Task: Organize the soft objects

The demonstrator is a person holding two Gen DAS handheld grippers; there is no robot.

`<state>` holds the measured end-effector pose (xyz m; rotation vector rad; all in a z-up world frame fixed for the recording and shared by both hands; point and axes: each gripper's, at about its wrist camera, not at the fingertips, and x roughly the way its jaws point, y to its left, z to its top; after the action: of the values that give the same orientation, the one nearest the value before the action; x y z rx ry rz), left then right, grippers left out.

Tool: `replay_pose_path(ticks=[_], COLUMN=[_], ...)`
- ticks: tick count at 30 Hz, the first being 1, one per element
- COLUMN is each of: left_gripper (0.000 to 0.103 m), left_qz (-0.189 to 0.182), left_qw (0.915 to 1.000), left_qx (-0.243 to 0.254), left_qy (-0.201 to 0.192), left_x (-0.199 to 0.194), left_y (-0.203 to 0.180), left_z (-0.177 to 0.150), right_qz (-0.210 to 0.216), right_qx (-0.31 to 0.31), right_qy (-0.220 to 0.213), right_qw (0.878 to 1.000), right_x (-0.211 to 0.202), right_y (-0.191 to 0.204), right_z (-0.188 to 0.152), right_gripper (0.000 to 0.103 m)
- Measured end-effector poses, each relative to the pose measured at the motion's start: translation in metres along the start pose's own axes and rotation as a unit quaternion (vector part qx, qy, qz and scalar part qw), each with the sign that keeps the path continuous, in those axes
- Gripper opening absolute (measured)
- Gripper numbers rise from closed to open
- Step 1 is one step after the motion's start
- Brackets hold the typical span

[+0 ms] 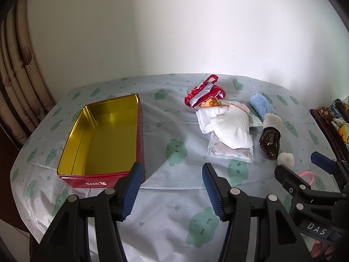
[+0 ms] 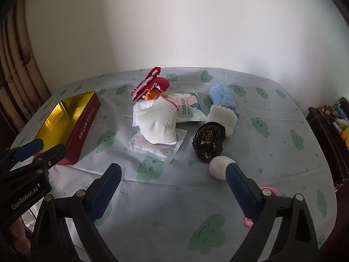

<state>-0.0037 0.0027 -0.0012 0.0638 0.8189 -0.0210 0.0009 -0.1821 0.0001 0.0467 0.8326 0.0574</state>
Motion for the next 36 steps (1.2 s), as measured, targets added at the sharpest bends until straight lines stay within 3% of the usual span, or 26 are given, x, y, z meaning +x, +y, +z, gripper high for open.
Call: replay_pose_path(ticks=[36], left_gripper=[0.058], left_qz=[0.003], left_qw=[1.0], left_qx=[0.004], left_qy=[0.006], left_x=[0.005], left_y=[-0.0008], left_z=[-0.0004], right_qz=[0.011], right_qx=[-0.004], right_qy=[0.014], right_qw=[1.0], right_x=[0.0066], right_y=[0.0013], right_z=[-0.0015], right_gripper=[0.092])
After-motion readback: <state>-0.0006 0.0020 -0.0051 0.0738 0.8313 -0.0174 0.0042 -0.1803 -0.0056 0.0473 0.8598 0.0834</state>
